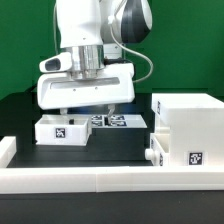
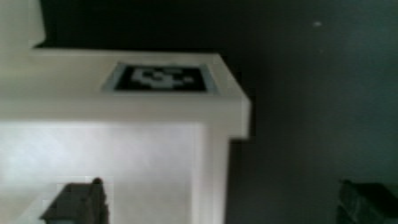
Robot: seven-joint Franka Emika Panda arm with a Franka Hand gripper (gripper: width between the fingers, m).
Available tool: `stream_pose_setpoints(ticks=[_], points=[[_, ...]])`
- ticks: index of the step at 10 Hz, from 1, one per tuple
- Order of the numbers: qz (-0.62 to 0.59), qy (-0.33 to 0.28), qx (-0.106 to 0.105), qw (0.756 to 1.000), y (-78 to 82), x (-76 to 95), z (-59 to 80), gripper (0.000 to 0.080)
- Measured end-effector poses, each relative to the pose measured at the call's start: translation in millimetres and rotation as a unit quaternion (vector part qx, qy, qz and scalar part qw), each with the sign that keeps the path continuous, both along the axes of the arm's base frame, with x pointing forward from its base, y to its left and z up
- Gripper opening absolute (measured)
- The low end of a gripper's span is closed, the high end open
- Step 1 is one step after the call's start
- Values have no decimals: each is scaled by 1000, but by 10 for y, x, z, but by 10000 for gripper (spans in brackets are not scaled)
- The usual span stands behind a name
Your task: Assemble drawer
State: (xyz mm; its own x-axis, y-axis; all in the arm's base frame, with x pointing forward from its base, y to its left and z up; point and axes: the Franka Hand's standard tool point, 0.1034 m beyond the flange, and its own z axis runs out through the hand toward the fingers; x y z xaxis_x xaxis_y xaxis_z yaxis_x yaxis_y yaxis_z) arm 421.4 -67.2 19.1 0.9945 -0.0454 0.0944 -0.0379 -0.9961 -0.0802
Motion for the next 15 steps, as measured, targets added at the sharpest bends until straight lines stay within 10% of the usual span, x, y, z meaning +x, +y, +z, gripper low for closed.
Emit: stream_pose_setpoints(ticks=[9, 11, 12, 13, 15], points=[[12, -6, -9, 1000, -6, -119, -145, 649], [13, -7, -9, 1000, -8, -116, -144, 390], [14, -7, -9, 1000, -8, -116, -144, 390], [14, -7, -9, 1000, -8, -115, -144, 159], [15, -9, -10, 1000, -4, -104, -136, 42]])
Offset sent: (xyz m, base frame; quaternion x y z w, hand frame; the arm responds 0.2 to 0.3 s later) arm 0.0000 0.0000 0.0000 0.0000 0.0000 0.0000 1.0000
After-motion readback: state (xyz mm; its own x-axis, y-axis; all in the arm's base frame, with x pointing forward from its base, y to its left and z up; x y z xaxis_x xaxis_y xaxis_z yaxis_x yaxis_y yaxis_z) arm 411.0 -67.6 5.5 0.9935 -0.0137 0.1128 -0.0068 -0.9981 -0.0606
